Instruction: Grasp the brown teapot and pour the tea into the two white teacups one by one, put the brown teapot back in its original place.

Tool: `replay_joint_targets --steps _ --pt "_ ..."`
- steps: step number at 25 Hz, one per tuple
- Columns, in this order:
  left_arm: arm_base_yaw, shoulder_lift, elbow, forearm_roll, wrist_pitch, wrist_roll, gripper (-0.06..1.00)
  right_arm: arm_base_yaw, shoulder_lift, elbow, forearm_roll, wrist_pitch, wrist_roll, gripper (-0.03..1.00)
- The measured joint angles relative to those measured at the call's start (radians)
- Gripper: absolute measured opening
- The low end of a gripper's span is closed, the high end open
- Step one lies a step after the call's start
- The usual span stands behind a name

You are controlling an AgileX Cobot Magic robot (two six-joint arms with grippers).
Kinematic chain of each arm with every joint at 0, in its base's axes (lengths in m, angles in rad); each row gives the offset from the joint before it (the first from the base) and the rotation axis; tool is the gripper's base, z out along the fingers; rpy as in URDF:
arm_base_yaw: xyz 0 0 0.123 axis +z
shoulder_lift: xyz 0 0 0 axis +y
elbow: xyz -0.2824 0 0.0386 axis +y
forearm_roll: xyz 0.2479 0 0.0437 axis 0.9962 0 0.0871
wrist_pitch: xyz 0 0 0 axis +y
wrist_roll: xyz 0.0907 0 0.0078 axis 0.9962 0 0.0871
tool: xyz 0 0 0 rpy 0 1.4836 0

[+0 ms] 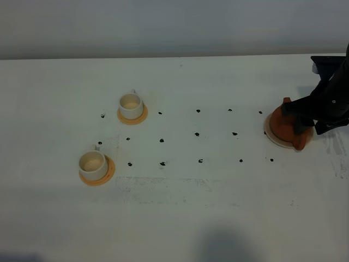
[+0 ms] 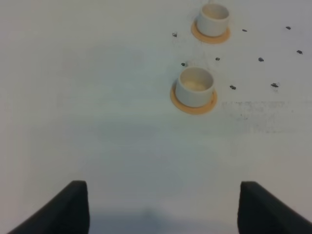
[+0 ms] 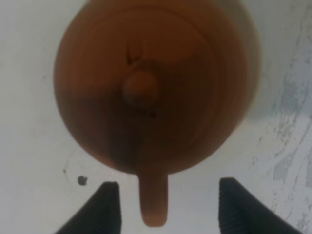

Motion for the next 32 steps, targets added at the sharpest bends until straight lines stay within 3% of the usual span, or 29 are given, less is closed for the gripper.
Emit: replay_joint_targets --steps 25,32 --pt "0.0 0.0 0.0 0.0 0.0 0.0 0.61 0.0 0.04 0.0 0.001 0.004 -0.009 0.47" --pt "0.0 0.0 0.0 0.0 0.0 0.0 0.61 0.0 0.04 0.0 0.027 -0.003 -0.043 0.33"
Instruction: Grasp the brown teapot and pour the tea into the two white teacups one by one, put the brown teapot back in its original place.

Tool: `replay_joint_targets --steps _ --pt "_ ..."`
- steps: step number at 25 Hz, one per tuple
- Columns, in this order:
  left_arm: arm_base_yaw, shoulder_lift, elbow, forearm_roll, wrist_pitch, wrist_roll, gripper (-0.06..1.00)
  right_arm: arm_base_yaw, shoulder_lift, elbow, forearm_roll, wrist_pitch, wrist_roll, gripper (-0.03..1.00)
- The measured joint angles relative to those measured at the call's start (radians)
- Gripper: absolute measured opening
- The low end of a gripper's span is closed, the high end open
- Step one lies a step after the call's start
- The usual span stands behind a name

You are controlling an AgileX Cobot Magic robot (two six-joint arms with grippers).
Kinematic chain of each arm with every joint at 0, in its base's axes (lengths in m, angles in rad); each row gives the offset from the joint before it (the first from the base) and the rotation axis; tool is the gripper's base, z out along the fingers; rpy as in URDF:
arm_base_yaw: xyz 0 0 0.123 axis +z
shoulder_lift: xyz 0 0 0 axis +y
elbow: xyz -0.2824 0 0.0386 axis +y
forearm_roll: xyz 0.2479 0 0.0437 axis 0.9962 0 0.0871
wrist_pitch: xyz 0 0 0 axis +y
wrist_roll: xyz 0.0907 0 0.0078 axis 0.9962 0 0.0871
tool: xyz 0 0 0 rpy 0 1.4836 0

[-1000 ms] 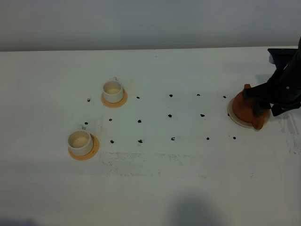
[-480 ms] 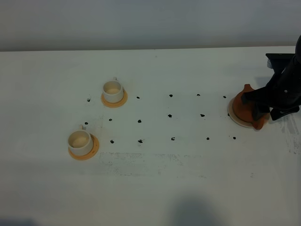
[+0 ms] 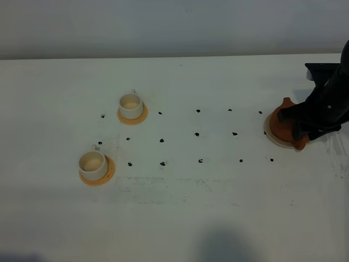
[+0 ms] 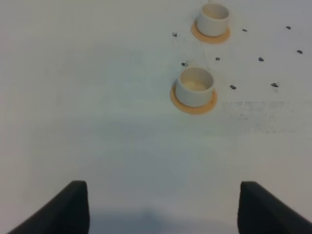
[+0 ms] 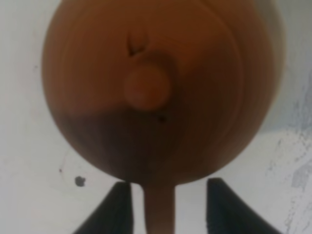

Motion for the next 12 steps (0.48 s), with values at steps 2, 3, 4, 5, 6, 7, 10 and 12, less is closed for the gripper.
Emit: replay_joint_targets --steps 2,3,4,5,6,7,10,12 --pt "0.0 0.0 0.0 0.0 0.0 0.0 0.61 0.0 0.0 0.0 0.0 0.0 -0.018 0.24" --pt "0.0 0.0 0.0 0.0 0.0 0.0 0.61 0.0 0.0 0.0 0.002 0.0 -0.032 0.19" --pt "0.0 0.0 0.0 0.0 0.0 0.0 0.61 0.0 0.0 0.0 0.009 0.0 -0.047 0.13" --pt "0.0 0.0 0.0 0.0 0.0 0.0 0.61 0.0 0.0 0.0 0.012 -0.001 -0.063 0.13" --pt "0.0 0.0 0.0 0.0 0.0 0.0 0.61 0.0 0.0 0.0 0.016 -0.001 -0.075 0.13" --pt "0.0 0.0 0.0 0.0 0.0 0.0 0.61 0.0 0.0 0.0 0.019 -0.001 -0.09 0.13" --pt "0.0 0.0 0.0 0.0 0.0 0.0 0.61 0.0 0.0 0.0 0.024 -0.004 -0.11 0.13" --pt "0.0 0.0 0.0 0.0 0.0 0.0 0.61 -0.001 0.0 0.0 0.024 -0.009 -0.116 0.13"
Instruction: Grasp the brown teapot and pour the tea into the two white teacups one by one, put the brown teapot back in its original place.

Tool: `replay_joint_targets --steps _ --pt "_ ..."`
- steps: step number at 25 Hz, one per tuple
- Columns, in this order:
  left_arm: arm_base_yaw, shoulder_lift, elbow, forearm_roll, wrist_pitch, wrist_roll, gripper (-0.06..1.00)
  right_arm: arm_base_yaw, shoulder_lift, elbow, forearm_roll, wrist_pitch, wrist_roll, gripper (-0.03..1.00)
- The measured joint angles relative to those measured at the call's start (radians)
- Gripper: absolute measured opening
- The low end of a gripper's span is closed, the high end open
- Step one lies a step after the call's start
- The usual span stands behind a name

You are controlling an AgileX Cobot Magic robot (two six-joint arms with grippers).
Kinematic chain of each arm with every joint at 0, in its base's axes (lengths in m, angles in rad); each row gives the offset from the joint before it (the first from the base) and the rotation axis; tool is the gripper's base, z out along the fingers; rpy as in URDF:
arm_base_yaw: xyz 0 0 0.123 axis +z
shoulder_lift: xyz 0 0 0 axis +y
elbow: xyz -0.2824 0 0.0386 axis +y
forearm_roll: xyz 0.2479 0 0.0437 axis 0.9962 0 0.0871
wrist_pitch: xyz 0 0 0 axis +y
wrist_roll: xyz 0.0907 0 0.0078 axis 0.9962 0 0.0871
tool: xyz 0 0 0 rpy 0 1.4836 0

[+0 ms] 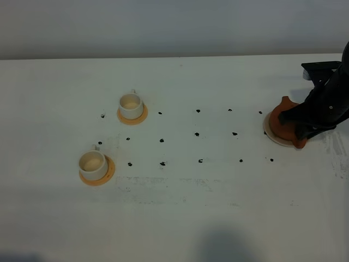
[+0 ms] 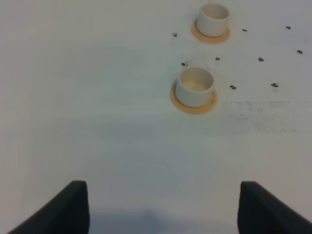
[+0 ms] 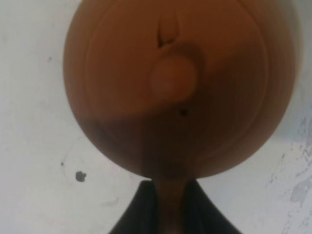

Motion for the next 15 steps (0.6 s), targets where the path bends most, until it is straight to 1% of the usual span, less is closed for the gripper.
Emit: replay_joint_targets --steps 7,15 --pt "0.0 0.0 0.0 0.0 0.0 0.0 0.61 0.0 0.005 0.0 0.01 -0.057 -0.019 0.13" --pt "0.0 0.0 0.0 0.0 0.0 0.0 0.61 0.0 0.006 0.0 0.012 -0.066 -0.024 0.13"
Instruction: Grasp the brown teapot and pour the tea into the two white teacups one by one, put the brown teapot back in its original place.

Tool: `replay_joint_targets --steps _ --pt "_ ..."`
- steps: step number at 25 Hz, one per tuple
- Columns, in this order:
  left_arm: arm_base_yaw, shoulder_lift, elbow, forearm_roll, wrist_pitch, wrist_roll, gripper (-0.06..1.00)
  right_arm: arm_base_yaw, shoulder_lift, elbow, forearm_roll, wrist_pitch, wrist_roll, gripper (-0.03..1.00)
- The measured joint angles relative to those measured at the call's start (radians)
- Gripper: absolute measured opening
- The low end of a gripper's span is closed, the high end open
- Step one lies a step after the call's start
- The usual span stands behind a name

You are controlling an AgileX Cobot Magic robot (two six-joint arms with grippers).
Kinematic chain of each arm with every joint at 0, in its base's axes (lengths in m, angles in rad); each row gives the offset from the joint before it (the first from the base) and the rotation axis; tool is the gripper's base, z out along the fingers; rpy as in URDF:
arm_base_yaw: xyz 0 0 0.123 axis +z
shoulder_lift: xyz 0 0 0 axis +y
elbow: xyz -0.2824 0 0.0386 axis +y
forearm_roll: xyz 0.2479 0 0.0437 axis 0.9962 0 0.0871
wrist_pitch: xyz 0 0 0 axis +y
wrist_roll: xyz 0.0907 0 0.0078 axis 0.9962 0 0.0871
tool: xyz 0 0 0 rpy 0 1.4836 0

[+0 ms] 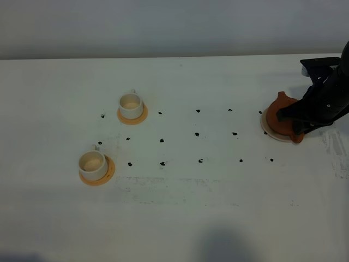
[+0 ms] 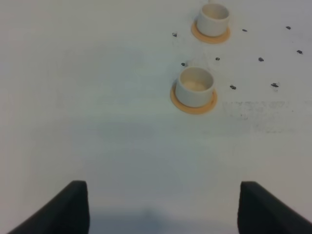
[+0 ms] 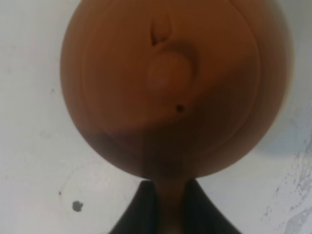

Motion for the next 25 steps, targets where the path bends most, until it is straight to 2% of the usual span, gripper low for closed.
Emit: replay_joint_targets --steps 14,18,25 --pt "0.0 0.0 0.0 0.0 0.0 0.0 0.61 0.022 -0.107 0.0 -0.03 0.025 -0.011 0.13" --pt "0.0 0.0 0.0 0.0 0.0 0.0 0.61 0.074 -0.121 0.0 -0.037 0.025 -0.011 0.13" --pt "0.0 0.0 0.0 0.0 0.001 0.0 0.61 0.215 -0.125 0.0 -0.05 -0.006 -0.012 0.13"
